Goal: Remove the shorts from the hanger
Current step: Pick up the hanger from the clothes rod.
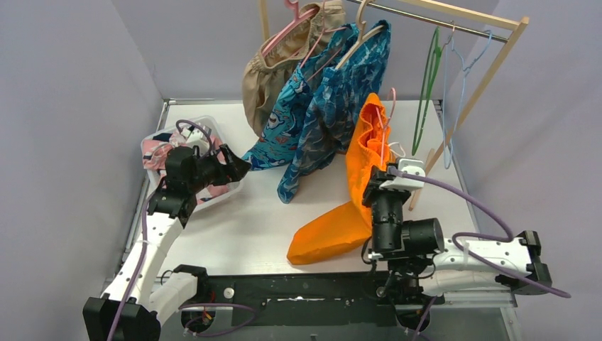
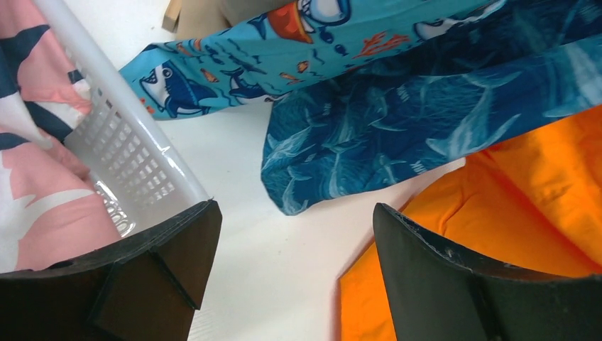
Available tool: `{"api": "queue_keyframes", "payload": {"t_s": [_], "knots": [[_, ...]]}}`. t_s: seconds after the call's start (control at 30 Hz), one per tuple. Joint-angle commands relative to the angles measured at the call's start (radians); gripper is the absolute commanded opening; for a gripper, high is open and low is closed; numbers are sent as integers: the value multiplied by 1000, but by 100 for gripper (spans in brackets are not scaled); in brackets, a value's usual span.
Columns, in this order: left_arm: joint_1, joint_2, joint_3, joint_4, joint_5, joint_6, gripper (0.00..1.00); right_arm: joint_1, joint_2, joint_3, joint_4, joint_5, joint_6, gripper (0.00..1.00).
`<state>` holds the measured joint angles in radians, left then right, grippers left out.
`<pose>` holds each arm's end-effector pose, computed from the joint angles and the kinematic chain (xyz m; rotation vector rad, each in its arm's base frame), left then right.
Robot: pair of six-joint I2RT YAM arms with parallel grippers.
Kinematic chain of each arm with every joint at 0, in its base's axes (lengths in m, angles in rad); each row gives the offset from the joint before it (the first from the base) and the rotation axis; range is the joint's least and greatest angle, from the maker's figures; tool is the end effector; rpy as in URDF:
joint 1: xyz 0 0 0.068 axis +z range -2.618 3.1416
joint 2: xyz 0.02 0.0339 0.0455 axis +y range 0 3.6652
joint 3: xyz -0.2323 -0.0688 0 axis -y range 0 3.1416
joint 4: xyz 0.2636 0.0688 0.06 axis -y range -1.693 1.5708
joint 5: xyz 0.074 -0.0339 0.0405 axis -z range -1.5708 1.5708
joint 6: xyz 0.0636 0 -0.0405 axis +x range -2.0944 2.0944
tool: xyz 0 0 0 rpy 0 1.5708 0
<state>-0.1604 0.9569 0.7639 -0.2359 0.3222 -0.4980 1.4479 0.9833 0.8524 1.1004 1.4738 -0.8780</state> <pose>0.2718 -0.0644 0.2558 -0.1330 2.0500 -0.7385 0.0880 0.1965 0.3980 0.1171 1.4863 0.0173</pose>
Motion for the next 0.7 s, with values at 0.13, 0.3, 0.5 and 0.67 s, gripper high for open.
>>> {"api": "queue_keyframes", "payload": {"t_s": [0.13,0.3,0.5,0.67], "knots": [[-1,-35,81,13,99,-62,79,148,-135,-21,-341,135,247,0],[-2,-31,88,20,116,-70,79,201,-120,76,-913,59,693,0],[-4,-30,102,6,123,-58,79,2,30,317,-1799,-387,1486,0],[-7,-33,111,0,122,-56,79,-117,55,299,-1749,-689,1446,0]]}}
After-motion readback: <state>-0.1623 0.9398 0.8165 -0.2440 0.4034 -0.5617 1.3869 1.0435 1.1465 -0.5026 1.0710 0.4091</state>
